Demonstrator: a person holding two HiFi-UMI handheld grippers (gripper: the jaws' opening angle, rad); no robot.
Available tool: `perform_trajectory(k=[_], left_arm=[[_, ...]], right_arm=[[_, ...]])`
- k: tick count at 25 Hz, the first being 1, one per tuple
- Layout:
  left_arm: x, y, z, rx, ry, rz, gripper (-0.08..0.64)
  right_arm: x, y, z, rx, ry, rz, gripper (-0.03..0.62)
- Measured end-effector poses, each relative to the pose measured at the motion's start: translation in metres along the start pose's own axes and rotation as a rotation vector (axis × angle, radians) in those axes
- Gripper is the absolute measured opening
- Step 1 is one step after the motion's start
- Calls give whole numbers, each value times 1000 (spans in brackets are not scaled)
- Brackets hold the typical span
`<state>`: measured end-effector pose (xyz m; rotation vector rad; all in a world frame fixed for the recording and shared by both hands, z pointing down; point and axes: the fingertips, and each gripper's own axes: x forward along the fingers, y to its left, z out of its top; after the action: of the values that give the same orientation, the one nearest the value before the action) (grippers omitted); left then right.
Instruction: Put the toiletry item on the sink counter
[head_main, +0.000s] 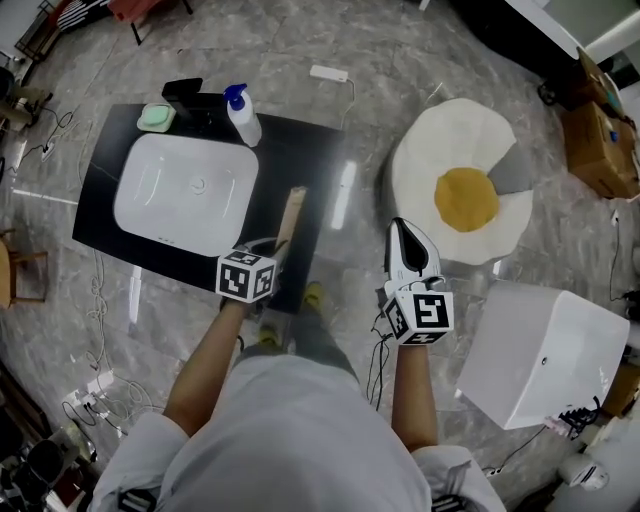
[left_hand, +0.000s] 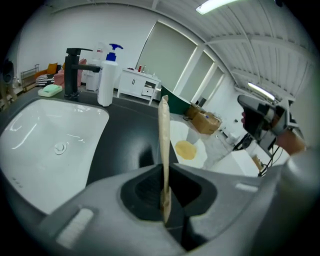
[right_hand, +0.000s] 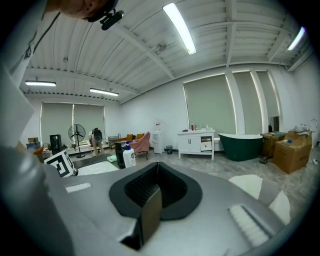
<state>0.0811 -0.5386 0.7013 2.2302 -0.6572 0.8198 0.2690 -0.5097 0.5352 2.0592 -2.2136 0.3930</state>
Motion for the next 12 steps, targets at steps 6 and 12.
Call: perform_trajectory(k=[6, 12], left_arm=[[21, 12, -5, -25, 36, 55, 34], [26, 21, -8, -26, 43, 112, 41]], right_arm=[[12, -10, -4, 7, 4, 6, 3], [20, -19, -9, 29, 8, 11, 3]])
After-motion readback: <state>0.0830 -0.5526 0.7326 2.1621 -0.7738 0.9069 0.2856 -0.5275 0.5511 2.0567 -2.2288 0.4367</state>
